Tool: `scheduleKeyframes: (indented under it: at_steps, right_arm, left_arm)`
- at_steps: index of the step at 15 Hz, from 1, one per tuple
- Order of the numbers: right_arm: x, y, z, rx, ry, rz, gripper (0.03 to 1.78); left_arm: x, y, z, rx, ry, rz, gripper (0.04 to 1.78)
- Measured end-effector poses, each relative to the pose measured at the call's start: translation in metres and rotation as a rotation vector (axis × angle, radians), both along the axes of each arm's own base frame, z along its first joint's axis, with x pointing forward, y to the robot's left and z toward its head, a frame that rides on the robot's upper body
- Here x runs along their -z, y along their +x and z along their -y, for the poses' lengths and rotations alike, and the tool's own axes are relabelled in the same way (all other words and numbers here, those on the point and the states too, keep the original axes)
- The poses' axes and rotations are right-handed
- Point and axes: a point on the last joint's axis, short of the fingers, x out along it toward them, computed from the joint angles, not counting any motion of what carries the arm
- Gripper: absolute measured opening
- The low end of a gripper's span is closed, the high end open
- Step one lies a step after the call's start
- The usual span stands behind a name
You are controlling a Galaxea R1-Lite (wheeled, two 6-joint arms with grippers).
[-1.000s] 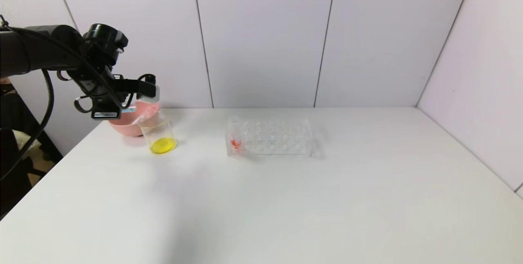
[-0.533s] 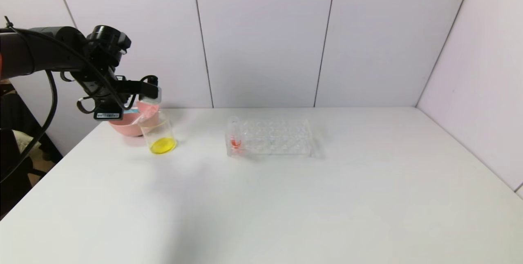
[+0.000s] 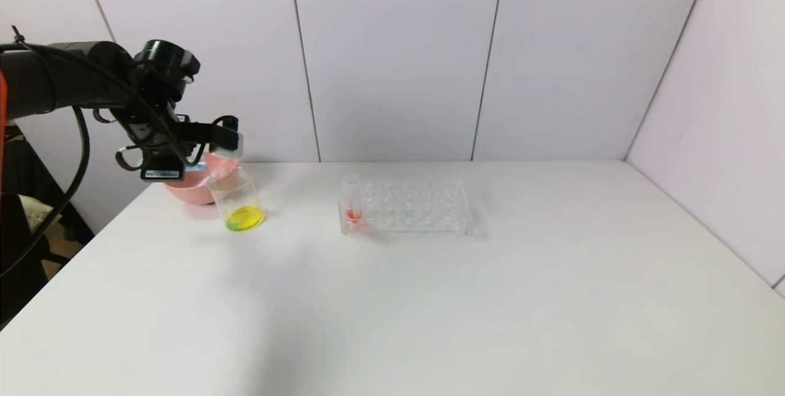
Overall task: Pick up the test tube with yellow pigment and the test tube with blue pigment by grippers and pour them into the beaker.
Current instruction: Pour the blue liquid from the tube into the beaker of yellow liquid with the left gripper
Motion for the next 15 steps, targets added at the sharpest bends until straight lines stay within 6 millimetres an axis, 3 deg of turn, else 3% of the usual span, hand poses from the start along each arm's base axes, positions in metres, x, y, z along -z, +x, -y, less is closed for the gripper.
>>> scheduleKeyframes:
  at_steps: [15]
  right_arm:
    - [0.0000,0.0000,0.0000,0.000,0.000,0.000,1.71]
  left_arm:
    - [0.0010,0.0005,0.0042,-0.011,0.030,-0.003,0.45]
